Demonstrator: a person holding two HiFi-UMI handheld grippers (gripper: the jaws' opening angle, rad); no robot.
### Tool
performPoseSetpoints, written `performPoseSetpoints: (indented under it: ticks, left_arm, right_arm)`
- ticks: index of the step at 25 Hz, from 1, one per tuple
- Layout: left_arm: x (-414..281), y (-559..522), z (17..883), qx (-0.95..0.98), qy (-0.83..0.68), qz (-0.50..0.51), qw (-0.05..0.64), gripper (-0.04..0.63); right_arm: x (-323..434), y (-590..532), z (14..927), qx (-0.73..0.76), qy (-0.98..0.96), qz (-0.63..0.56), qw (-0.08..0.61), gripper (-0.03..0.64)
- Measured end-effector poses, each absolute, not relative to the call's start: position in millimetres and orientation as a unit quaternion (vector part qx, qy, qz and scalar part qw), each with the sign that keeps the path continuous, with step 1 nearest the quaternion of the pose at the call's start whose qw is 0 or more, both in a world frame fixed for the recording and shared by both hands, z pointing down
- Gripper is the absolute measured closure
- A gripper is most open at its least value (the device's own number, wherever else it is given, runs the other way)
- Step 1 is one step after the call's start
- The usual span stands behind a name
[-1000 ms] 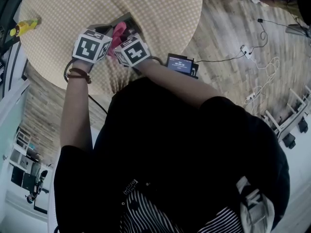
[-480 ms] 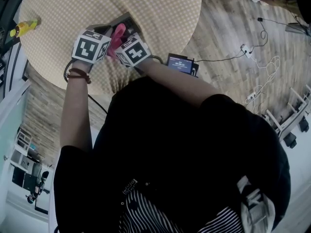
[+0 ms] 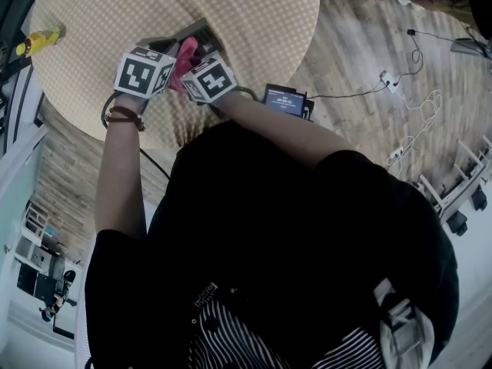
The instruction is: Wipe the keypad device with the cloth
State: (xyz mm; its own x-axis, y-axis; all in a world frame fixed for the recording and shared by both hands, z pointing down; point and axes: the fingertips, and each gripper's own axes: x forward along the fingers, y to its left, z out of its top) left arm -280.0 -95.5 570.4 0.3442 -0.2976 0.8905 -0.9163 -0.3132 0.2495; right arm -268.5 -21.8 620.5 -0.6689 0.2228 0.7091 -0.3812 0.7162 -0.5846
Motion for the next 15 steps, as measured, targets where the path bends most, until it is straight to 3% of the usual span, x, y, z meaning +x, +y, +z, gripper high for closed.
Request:
performPoseSetpoints:
  ticks: [7, 15]
  left_arm:
    - [-280.2, -94.6, 569.7, 0.714, -0.427, 0.382, 0.403, 0.593]
    - [-280.5, -95.3, 571.7, 0.713, -0.424, 0.387, 0.403, 0.592]
  right_arm:
    - [-282.8, -33.8, 599.7, 0.037, -0.850, 0.378, 0.364, 0.552]
    - [-262.1, -23.1, 626.6, 0.036, -0.829, 0.386, 0.403, 0.552]
